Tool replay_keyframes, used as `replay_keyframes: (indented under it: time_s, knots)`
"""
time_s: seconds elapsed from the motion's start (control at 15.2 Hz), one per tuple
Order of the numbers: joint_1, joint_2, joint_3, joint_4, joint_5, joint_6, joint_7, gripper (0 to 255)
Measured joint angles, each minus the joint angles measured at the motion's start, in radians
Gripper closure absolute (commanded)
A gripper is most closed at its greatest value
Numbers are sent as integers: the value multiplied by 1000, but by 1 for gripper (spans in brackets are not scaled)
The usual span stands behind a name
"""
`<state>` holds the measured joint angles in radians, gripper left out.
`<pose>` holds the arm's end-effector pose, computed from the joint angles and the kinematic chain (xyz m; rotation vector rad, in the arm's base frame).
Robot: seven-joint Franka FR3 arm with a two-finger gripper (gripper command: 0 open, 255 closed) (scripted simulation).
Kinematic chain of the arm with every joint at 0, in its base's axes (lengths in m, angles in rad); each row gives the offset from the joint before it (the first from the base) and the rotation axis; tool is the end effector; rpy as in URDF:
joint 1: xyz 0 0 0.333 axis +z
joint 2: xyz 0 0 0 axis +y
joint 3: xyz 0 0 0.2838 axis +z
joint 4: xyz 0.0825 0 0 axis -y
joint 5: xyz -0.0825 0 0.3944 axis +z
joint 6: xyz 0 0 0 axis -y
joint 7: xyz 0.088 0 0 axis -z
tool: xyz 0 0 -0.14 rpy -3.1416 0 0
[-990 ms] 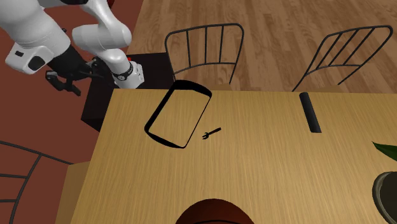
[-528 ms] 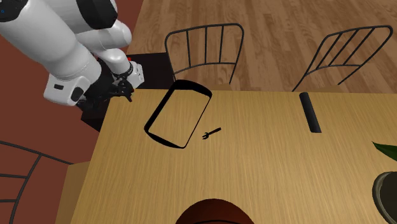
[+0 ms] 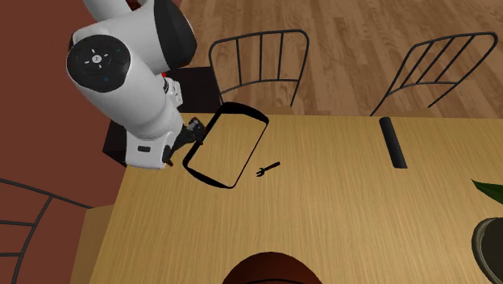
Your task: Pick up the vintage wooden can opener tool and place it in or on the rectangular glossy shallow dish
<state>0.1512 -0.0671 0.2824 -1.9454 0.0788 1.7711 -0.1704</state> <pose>0.4828 0.2356 0.4311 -2.9634 -0.8882 0.1799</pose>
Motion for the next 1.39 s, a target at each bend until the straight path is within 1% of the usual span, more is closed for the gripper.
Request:
replay_keyframes:
  time_s: [0.26, 0.53, 0.79, 0.86, 1.06, 1.19, 1.39]
  knots:
    - [38, 143, 39, 132, -33, -31, 7, 0]
    - [92, 307, 75, 295, -77, -74, 22, 0]
    - [156, 484, 95, 484, -128, -131, 21, 0]
    - [179, 532, 100, 549, -141, -160, 25, 0]
    - [242, 654, 111, 699, -173, -216, 26, 0]
    - [252, 675, 112, 713, -178, -215, 24, 0]
    - [247, 666, 113, 664, -177, -177, 23, 0]
